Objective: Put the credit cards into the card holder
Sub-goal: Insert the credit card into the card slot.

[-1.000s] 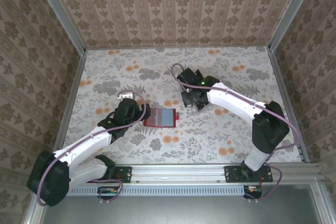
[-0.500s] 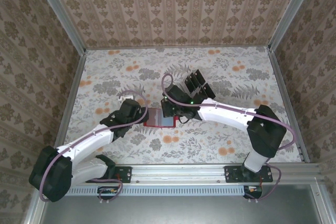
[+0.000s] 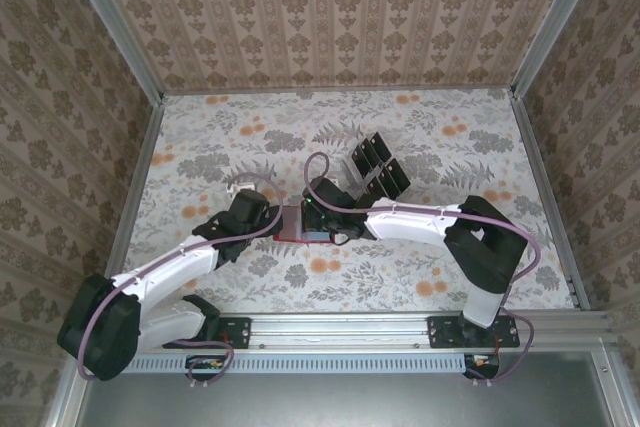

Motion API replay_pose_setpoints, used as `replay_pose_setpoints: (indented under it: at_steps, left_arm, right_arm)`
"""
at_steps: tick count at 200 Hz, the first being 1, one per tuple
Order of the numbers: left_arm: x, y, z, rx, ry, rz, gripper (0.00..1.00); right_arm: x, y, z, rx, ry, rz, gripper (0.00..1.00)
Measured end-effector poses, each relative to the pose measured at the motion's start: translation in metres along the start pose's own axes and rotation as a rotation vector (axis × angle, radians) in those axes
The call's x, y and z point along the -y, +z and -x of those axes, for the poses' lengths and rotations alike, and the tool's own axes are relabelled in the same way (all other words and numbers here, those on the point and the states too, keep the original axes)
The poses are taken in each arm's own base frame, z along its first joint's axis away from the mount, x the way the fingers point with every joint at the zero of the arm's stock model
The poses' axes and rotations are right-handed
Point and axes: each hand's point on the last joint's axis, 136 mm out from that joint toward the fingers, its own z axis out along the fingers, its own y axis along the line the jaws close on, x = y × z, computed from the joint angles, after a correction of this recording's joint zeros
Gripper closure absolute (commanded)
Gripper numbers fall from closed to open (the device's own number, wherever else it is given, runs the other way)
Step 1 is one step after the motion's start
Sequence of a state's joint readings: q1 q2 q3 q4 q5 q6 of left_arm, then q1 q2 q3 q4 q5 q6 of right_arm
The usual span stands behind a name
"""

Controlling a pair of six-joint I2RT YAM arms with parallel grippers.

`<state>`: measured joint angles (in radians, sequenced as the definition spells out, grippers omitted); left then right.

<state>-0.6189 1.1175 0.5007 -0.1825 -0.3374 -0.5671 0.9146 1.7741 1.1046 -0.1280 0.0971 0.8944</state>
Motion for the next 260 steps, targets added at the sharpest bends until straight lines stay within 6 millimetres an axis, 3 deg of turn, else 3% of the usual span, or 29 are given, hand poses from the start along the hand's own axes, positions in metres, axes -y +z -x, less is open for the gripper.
replay_pose_setpoints:
  at_steps: [62, 117, 168, 207, 260]
  left_arm:
    - [0.001, 0.001, -0.001, -0.011, 0.022, 0.000, 0.00]
    - [0.018, 0.012, -0.008, -0.075, 0.079, -0.056, 0.00]
    - [0.031, 0.026, -0.014, -0.126, 0.128, -0.073, 0.00]
    - [0.032, 0.032, -0.026, -0.161, 0.161, -0.055, 0.00]
    - [0.028, 0.038, -0.024, -0.154, 0.193, 0.014, 0.00]
  right_arm:
    - [0.020, 0.011, -0.016, -0.018, 0.012, -0.028, 1.00]
    - [0.031, 0.012, -0.013, -0.008, 0.038, -0.014, 1.00]
    - [0.032, 0.014, -0.009, -0.013, 0.038, 0.022, 1.00]
    - [0.035, 0.016, -0.009, -0.023, 0.042, 0.041, 1.00]
    - [0.033, 0.016, -0.009, -0.027, 0.031, 0.059, 1.00]
